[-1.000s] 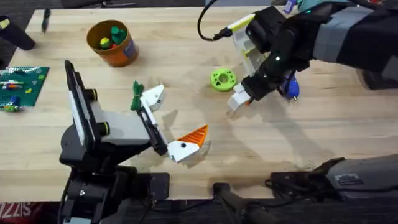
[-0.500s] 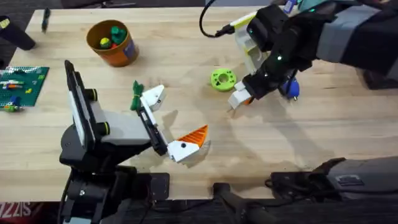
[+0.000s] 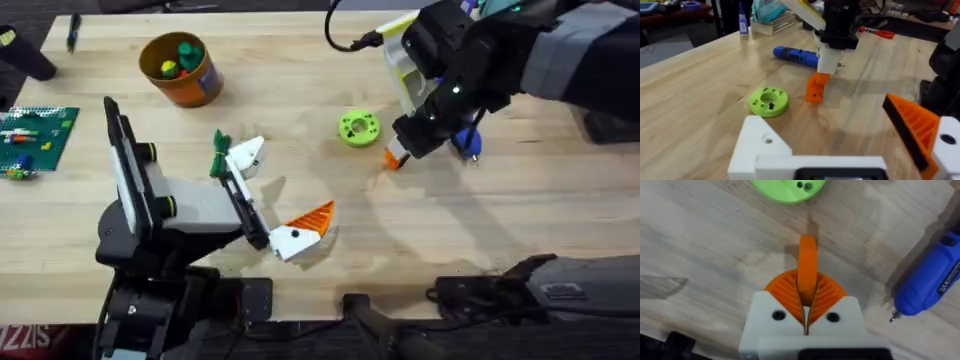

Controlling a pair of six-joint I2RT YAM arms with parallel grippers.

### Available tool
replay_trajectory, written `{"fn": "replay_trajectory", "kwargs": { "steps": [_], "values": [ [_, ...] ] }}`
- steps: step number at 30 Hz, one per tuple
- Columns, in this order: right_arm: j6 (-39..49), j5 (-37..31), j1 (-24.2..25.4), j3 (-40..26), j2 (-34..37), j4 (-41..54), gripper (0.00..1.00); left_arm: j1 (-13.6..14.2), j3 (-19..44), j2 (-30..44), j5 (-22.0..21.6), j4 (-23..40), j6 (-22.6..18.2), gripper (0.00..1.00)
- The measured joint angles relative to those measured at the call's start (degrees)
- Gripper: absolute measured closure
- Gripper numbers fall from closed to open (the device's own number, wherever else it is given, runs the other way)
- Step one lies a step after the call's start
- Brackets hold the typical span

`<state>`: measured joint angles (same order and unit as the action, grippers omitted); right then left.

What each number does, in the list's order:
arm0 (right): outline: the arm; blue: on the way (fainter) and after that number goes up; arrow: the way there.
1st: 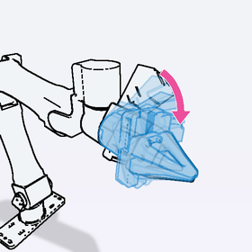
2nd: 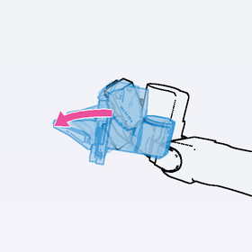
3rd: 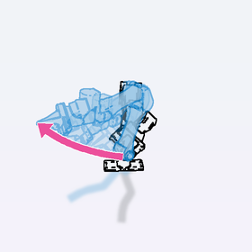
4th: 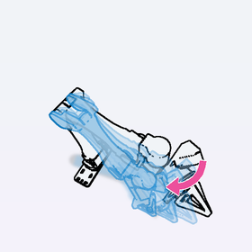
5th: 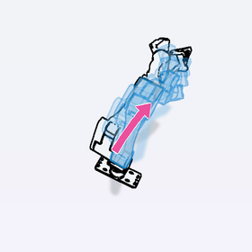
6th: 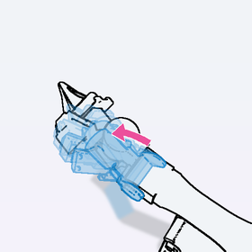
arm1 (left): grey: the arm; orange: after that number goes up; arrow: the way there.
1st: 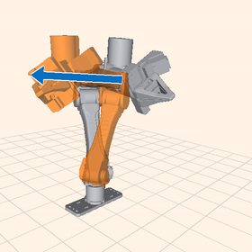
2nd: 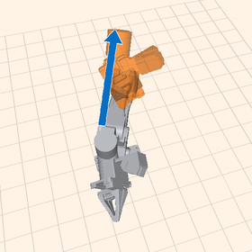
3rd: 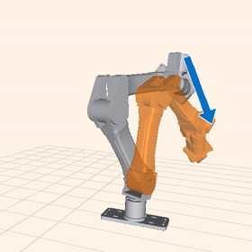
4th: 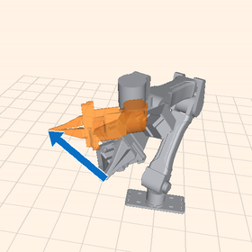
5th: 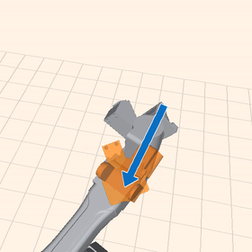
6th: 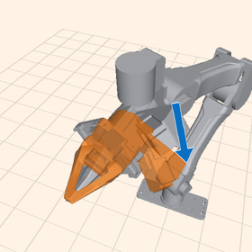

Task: Pick up the gripper from the table and insert it into the empty holder that is missing its gripper. Then pick up a screw, insert it into the mounting hole, and use the screwdriver to tighten it. Finally, clean up the table by picking up the vegetable and placing it into the bucket.

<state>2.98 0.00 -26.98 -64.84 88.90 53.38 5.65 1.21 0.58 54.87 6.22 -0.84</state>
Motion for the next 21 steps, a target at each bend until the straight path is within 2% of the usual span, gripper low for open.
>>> {"fn": "replay_trajectory", "kwargs": {
  "steps": [8,11,17,21],
  "values": [
    [-0.61,-1.02,0.00,-0.93,-0.02,1.86,0.981,0.00,0.00,-0.01,0.00,0.00,-0.01,0.015],
    [-2.30,-1.30,0.04,-4.67,-0.03,5.15,0.981,0.00,0.00,-0.02,-0.01,0.00,0.00,0.016],
    [-6.42,-0.07,0.07,-16.63,-2.77,14.92,0.981,0.00,0.00,-0.01,0.00,0.00,-0.02,0.015],
    [-7.60,4.58,0.07,-18.36,-6.76,15.55,0.981,0.00,0.00,-0.01,0.00,0.00,-0.02,0.015]
  ]
}}
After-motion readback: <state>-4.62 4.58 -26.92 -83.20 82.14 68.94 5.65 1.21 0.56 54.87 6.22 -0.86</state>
